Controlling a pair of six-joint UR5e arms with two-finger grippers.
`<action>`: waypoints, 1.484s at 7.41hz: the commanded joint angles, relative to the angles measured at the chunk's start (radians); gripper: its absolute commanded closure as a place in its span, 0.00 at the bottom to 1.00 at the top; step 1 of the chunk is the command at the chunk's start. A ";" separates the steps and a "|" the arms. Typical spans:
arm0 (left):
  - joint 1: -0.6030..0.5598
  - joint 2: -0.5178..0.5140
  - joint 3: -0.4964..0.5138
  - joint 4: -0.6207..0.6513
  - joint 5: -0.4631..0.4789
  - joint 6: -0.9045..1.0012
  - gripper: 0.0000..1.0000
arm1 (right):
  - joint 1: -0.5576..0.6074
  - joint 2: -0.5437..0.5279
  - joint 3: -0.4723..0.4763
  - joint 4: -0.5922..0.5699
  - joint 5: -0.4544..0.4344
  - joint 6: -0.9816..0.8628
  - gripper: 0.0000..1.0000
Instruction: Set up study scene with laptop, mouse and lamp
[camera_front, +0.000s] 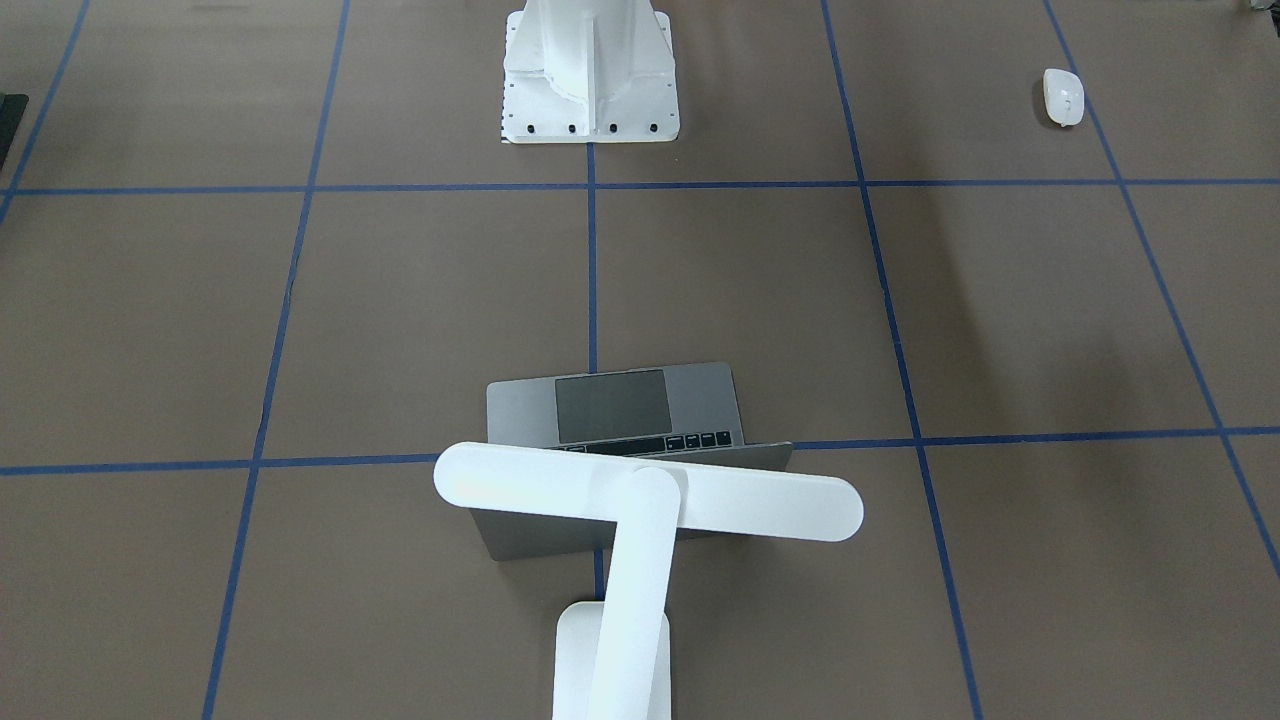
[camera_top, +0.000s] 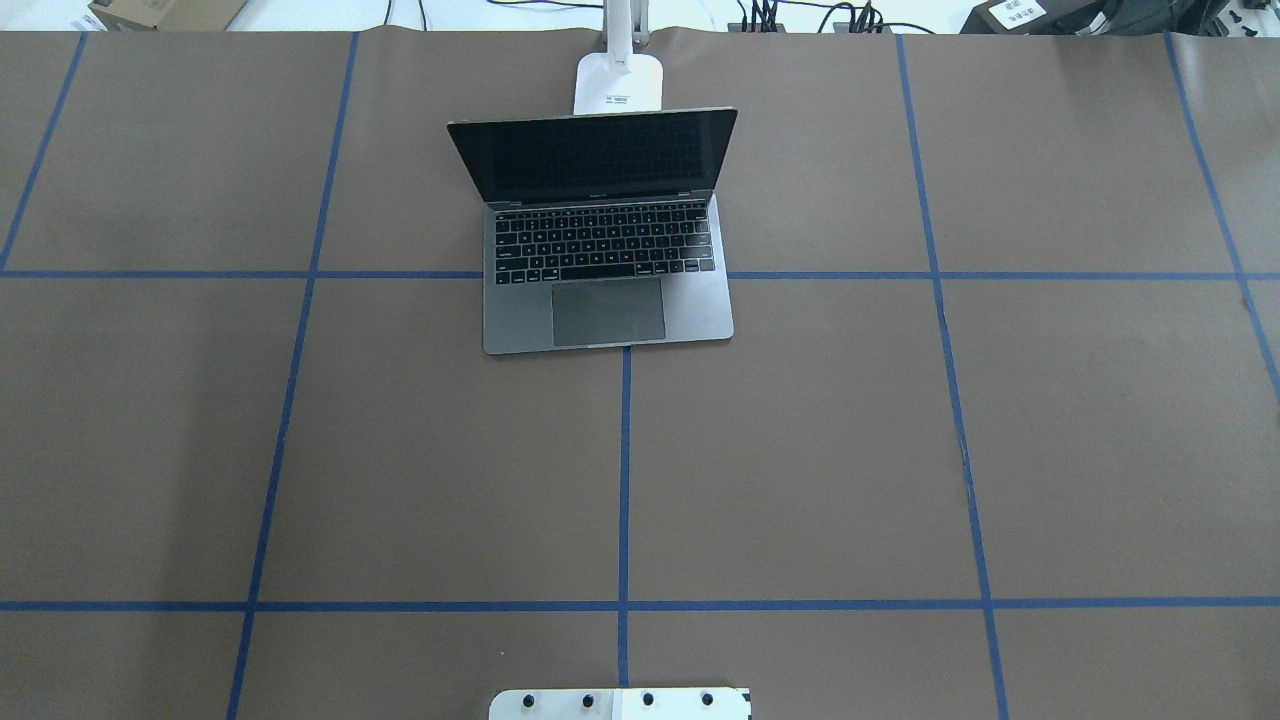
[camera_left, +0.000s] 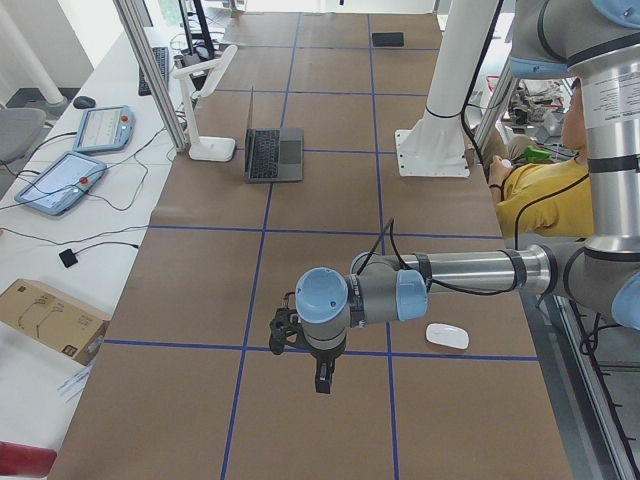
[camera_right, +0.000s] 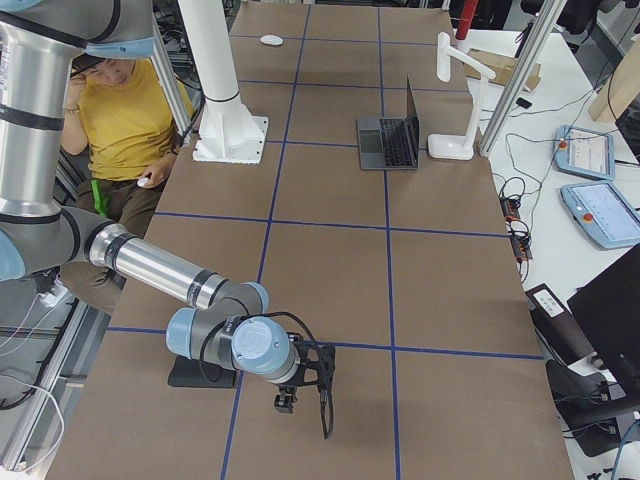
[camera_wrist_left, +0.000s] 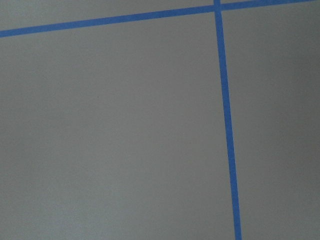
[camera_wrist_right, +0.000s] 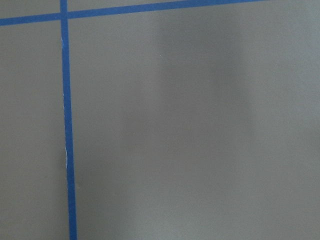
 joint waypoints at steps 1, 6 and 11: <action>-0.001 0.007 0.001 0.002 -0.001 0.000 0.00 | 0.092 -0.087 -0.020 0.004 0.067 -0.001 0.00; -0.001 0.008 -0.001 -0.003 -0.001 -0.004 0.00 | 0.143 -0.028 -0.017 -0.001 0.030 0.069 0.00; -0.001 0.010 -0.010 -0.006 -0.001 -0.006 0.00 | 0.114 -0.010 0.037 -0.007 -0.100 0.691 0.00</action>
